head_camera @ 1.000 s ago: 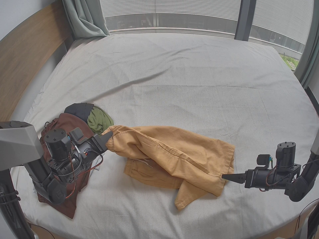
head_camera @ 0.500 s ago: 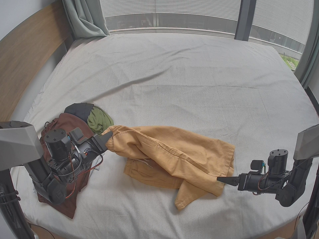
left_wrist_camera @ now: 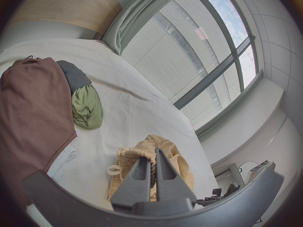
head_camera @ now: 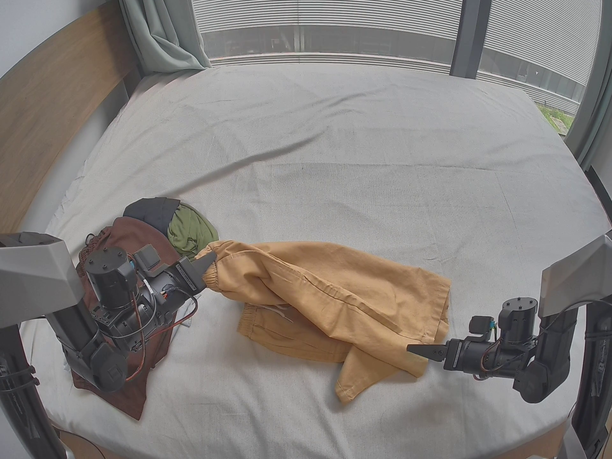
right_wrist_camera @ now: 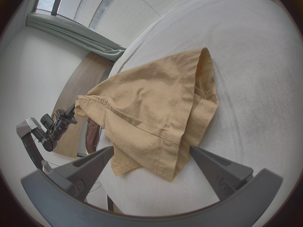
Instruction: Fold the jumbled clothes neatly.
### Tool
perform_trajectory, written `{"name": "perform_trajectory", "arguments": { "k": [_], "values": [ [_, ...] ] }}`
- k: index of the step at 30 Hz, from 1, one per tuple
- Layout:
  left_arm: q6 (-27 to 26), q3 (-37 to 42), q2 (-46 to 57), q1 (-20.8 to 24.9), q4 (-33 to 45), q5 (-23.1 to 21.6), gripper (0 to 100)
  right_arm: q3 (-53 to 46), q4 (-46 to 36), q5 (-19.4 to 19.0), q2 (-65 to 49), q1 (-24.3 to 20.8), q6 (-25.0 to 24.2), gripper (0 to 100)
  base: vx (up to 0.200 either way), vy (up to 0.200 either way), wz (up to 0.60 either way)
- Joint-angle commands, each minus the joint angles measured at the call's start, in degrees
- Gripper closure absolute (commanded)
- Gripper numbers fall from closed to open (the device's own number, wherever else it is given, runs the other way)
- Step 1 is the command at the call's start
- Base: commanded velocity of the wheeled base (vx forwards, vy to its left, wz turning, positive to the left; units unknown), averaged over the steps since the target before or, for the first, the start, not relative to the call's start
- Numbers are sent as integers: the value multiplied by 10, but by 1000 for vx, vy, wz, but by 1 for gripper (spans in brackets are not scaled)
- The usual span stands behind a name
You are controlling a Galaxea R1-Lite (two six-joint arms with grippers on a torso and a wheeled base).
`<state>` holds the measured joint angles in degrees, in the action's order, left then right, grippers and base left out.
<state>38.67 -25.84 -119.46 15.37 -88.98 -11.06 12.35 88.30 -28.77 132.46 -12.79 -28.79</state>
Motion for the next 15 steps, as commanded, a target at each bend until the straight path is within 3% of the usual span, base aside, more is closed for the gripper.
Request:
{"name": "perform_trajectory", "arguments": {
  "k": [1, 15],
  "values": [
    [0, 0, 0, 0, -1, 0, 100, 19, 0, 5, 20, -12, -12, 0, 0, 0, 0],
    [0, -1, -1, 0, -1, 0, 100, 46, 1, 15, -9, -25, -24, 0, 0, 0, 0]
  ]
}}
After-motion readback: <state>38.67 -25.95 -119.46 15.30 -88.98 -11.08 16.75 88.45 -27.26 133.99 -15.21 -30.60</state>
